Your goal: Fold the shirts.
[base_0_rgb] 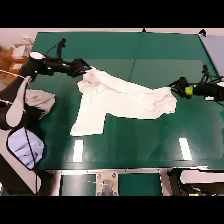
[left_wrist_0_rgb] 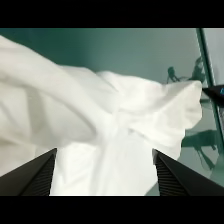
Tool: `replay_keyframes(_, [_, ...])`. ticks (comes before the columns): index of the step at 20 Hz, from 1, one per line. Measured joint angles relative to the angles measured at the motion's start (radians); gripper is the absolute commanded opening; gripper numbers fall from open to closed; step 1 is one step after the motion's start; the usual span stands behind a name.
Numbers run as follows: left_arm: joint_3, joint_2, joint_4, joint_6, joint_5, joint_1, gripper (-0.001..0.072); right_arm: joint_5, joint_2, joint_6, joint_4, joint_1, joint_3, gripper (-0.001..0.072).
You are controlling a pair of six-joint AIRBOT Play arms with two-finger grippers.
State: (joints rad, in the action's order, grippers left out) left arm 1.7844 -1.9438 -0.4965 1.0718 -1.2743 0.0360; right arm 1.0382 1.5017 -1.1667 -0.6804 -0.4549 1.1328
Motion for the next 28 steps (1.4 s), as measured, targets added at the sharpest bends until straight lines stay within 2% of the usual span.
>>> replay_keyframes(4, [0.033,-0.009,-0.159,0.124,-0.275,0.091,0.0684,0.203,0.003,-0.025,-0.148,-0.118,0.047,0.0508])
replay_keyframes(7, [-0.060,-0.005,-0.224,0.175,-0.381,0.101,0.0683,0.275,-0.012,-0.050,-0.194,-0.175,-0.023,0.0488])
replay_keyframes(10, [-0.180,0.003,-0.265,0.188,-0.385,0.073,0.0644,0.295,-0.026,-0.066,-0.214,-0.206,-0.121,0.0489])
replay_keyframes(14, [-0.269,0.005,-0.316,0.203,-0.256,0.001,0.0643,0.241,-0.034,-0.076,-0.222,-0.213,-0.252,0.0492])
replay_keyframes(15, [-0.278,0.008,-0.317,0.202,-0.228,-0.023,0.0561,0.221,-0.034,-0.077,-0.214,-0.209,-0.275,0.0492])
replay_keyframes(16, [-0.284,0.009,-0.313,0.202,-0.192,-0.048,0.0360,0.199,-0.036,-0.074,-0.198,-0.201,-0.295,0.0492])
replay_keyframes(17, [-0.290,0.007,-0.327,0.201,-0.156,-0.074,0.0085,0.180,-0.037,-0.071,-0.180,-0.191,-0.308,0.0491])
replay_keyframes(18, [-0.294,0.005,-0.342,0.198,-0.127,-0.092,0.0027,0.153,-0.037,-0.063,-0.160,-0.179,-0.317,0.0491])
replay_keyframes(21, [-0.299,0.007,-0.343,0.190,-0.106,-0.120,0.0027,0.052,-0.034,-0.045,-0.098,-0.131,-0.331,0.0488])
replay_keyframes(22, [-0.298,0.007,-0.345,0.189,-0.107,-0.124,0.0026,0.015,-0.029,-0.041,-0.082,-0.110,-0.333,0.0455])
replay_keyframes(24, [-0.287,0.006,-0.358,0.187,-0.118,-0.130,0.0026,-0.052,-0.011,-0.034,-0.059,-0.072,-0.334,0.0188])
replay_keyframes(26, [-0.254,0.004,-0.379,0.188,-0.145,-0.133,0.0026,-0.088,0.005,-0.029,-0.046,-0.042,-0.329,0.0026])
replay_keyframes(28, [-0.192,0.008,-0.375,0.199,-0.186,-0.132,0.0026,-0.081,0.005,-0.018,-0.039,-0.027,-0.306,0.0014])
